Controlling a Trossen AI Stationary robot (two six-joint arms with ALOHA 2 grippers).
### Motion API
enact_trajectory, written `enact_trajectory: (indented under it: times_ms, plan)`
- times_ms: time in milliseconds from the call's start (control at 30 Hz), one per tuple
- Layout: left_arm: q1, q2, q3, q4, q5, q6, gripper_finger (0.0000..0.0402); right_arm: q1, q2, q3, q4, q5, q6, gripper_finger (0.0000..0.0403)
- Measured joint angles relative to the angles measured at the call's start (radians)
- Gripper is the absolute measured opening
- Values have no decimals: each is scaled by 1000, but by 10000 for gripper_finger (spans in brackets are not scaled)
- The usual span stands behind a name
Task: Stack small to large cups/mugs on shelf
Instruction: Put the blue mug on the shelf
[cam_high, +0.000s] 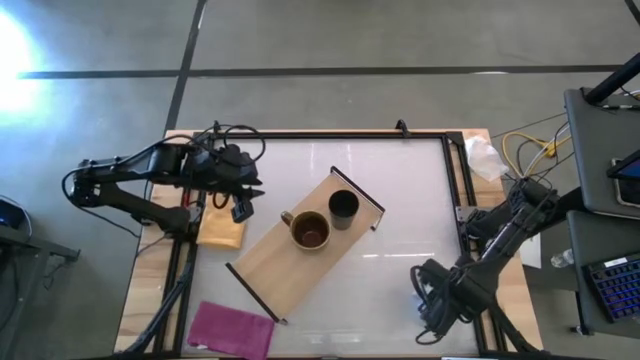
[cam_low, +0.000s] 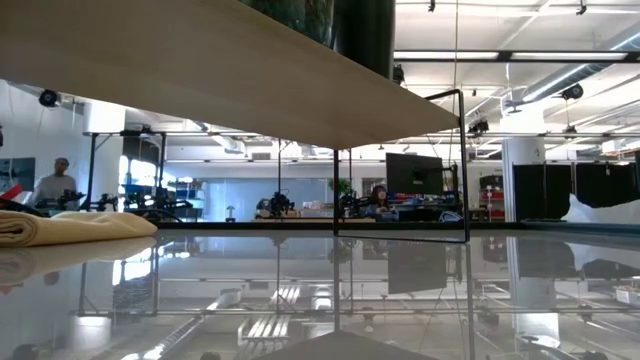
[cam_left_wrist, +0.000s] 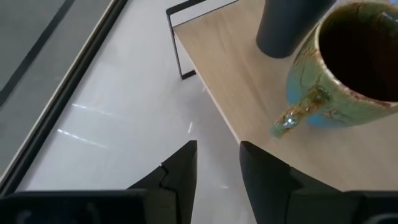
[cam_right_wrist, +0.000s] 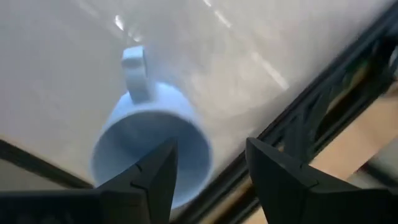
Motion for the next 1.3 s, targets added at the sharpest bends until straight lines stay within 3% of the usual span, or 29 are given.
enact_trajectory:
  times_ms: [233, 400, 533, 1033, 1300]
  plan:
    - [0, -3, -1, -24, -13, 27, 107, 109, -7, 0, 195, -2, 390, 182]
    - [0, -3, -2, -23, -13, 51, 107, 154, 36, 2, 335, -1, 547, 182]
    - [0, -3, -2, -23, -14, 75, 107, 156, 80, 3, 416, 25, 560, 182]
    - [0, -3, -2, -27, -14, 78, 107, 156, 112, 66, 401, 55, 560, 171]
    - [0, -3, -2, -28, -14, 79, 107, 121, 108, 199, 146, 88, 549, 171]
